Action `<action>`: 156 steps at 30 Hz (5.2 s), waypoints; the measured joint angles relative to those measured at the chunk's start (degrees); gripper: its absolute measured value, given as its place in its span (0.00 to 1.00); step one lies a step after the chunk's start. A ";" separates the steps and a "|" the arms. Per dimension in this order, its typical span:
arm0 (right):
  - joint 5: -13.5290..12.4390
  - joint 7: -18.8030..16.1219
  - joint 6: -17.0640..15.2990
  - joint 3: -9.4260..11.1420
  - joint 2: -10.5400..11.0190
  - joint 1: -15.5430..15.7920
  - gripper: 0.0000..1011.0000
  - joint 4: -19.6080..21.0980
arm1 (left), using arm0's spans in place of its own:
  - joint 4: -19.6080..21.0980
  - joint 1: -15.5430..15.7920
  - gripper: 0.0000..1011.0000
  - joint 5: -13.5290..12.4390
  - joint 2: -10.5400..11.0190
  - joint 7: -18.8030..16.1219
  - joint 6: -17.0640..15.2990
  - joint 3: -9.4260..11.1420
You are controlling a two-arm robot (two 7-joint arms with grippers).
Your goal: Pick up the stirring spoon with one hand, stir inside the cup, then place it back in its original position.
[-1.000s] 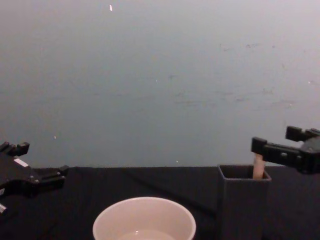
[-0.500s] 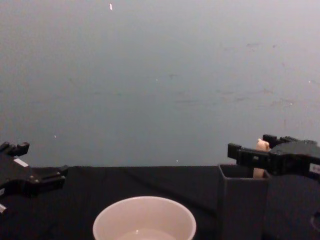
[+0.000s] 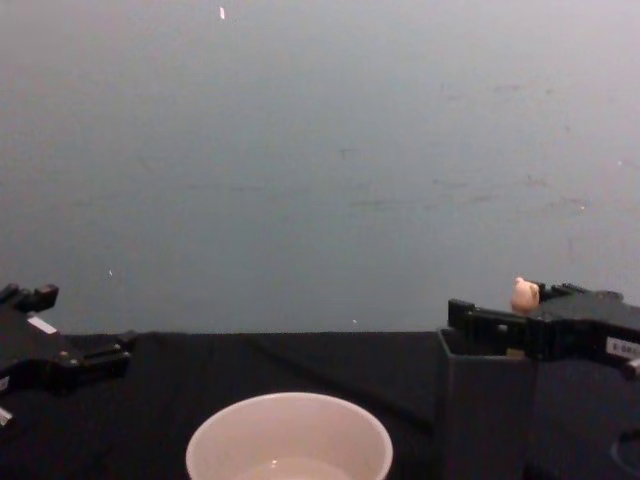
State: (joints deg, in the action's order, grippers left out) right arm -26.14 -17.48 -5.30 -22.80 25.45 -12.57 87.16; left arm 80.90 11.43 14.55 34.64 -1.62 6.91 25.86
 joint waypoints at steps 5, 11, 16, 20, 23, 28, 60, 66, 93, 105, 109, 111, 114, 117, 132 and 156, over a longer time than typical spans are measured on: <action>0.41 -0.16 -0.07 0.84 -0.45 0.37 0.99 0.04 | 0.00 0.00 0.99 0.00 0.00 0.00 0.00 0.00; 0.83 -0.53 -0.51 1.53 -0.82 0.73 0.99 0.23 | 0.00 0.00 0.99 0.00 0.00 0.00 0.00 0.00; 0.83 -0.52 -0.52 1.53 -0.79 0.71 0.99 0.25 | 0.00 0.00 0.99 0.00 0.00 0.00 0.00 0.00; 0.82 -0.49 -0.50 1.46 -0.76 0.69 0.99 0.25 | 0.00 0.00 0.99 0.00 0.00 0.00 0.00 0.00; 0.81 -0.47 -0.47 1.42 -0.75 0.68 0.95 0.25 | 0.00 0.00 0.99 0.00 0.00 0.00 0.00 0.00; 0.78 -0.44 -0.43 1.39 -0.72 0.65 0.83 0.25 | 0.00 0.00 0.99 0.00 0.00 0.00 0.00 0.00; 0.72 -0.95 0.11 2.19 -1.68 0.60 0.21 0.57 | 0.00 0.00 0.99 0.00 0.00 0.00 0.00 0.00; -0.11 -2.25 1.05 4.00 -2.56 0.25 0.21 2.67 | 0.00 0.00 0.99 0.00 0.00 0.00 0.00 0.00; -10.02 -15.60 7.40 2.77 -3.16 -7.95 0.21 -0.57 | 0.00 0.00 0.99 0.00 0.00 0.00 0.00 0.00; -11.20 -25.74 11.75 -4.07 -4.81 -12.98 0.21 -7.86 | 0.00 0.00 0.99 0.00 0.00 0.00 0.00 0.00; -10.38 -28.08 12.83 -6.45 -4.82 -13.95 0.21 -9.69 | 0.00 0.00 0.99 0.00 0.00 0.00 0.00 0.00; -9.75 -28.70 13.28 -7.42 -4.80 -14.28 0.21 -10.41 | 0.00 0.00 0.99 0.00 0.00 0.00 0.00 0.00; -8.37 -29.39 14.23 -9.30 -4.82 -14.99 0.21 -12.30 | 0.00 0.00 0.99 0.00 0.00 0.00 0.00 0.00; -7.27 -29.44 15.26 -10.43 -5.00 -15.50 0.21 -13.95 | 0.00 0.00 0.99 0.00 0.00 0.00 0.00 0.00; -1.25 -28.29 22.60 -12.48 -7.87 -17.32 0.21 -21.77 | 0.00 0.00 0.99 0.00 0.00 0.00 0.00 0.00; 1.33 -29.68 24.30 -13.01 -10.82 -17.10 0.21 -26.36 | 0.00 0.00 0.99 0.00 0.00 0.00 0.00 0.00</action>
State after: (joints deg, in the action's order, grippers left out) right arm -24.81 -47.16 19.00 -35.81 14.63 -29.67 60.80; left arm 80.90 11.43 14.55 34.65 -1.62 6.91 25.86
